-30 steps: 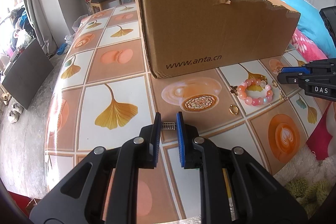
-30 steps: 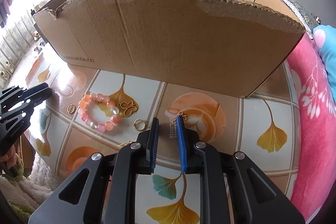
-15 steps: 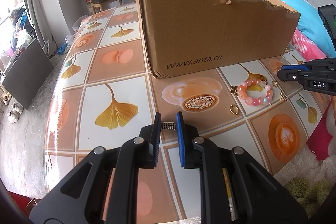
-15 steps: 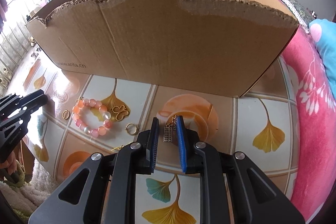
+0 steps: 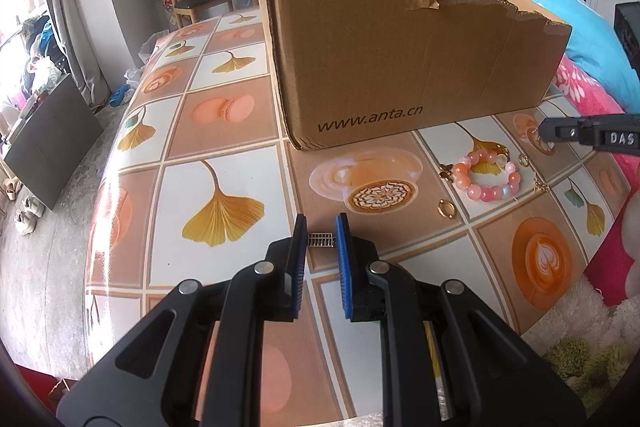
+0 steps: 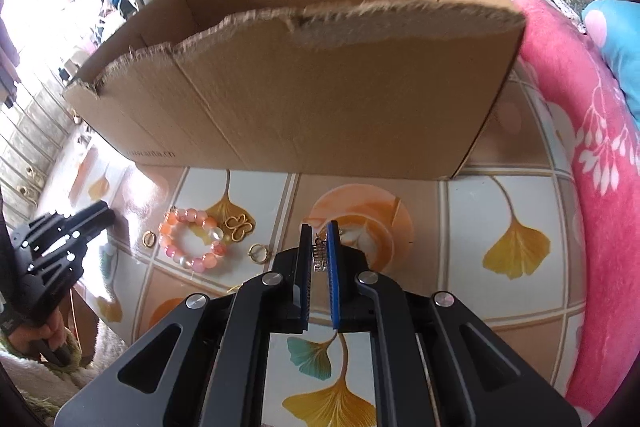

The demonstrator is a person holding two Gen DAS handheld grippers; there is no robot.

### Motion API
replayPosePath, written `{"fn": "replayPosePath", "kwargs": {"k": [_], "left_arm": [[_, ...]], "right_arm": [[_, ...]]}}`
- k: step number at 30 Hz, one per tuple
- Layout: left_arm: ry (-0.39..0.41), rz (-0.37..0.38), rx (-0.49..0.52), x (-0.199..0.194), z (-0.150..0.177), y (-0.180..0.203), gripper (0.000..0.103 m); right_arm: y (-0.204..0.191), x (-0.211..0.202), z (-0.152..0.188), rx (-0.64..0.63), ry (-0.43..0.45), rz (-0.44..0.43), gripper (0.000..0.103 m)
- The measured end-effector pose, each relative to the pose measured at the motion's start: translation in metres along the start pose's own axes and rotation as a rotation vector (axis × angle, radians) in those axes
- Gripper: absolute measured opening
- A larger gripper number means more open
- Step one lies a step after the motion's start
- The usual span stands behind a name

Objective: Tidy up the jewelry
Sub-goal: 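Lift the gold spring earring with the right gripper over the box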

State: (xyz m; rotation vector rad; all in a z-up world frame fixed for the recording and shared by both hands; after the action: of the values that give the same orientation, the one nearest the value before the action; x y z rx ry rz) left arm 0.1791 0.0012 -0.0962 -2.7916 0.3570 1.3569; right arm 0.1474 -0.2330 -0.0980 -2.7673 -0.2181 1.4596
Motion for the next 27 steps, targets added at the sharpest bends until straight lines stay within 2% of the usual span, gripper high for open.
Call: {"fn": "replayPosePath", "kwargs": {"k": [8, 16, 20, 25, 27], "left_arm": [[0.019, 0.020, -0.009, -0.011, -0.003, -0.004, 0.014], [0.060, 0.040, -0.010, -0.042, -0.012, -0.006, 0.014], [0.135, 0.090, -0.002, -0.072, -0.036, -0.001, 0.014], [0.271, 0.181, 0.049, -0.104, -0.097, 0.012, 0.014], [0.282, 0.216, 0.068, -0.107, -0.119, 0.020, 0.014]], "right_arm": [[0.000, -0.026, -0.009, -0.004, 0.060, 0.000, 0.008], [-0.012, -0.050, -0.027, -0.024, 0.119, -0.022, 0.008], [-0.026, -0.077, -0.047, -0.065, 0.188, -0.058, 0.008], [-0.035, -0.112, -0.094, -0.149, 0.311, -0.087, 0.008], [-0.032, -0.115, -0.116, -0.179, 0.333, -0.108, 0.008]]}}
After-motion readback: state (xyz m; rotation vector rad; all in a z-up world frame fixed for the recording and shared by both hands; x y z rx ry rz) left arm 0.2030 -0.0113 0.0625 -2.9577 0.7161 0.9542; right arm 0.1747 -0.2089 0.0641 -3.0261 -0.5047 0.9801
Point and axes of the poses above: each gripper's, at about its wrist camera, not at the fingertips, and x roughly the way its jaws point, y to its right, z to its underside, the point moved 6 cm from there along x, roughly the way its jaws point, and after that the axes turned 10 degrees about -x, right-handed, at the moved point
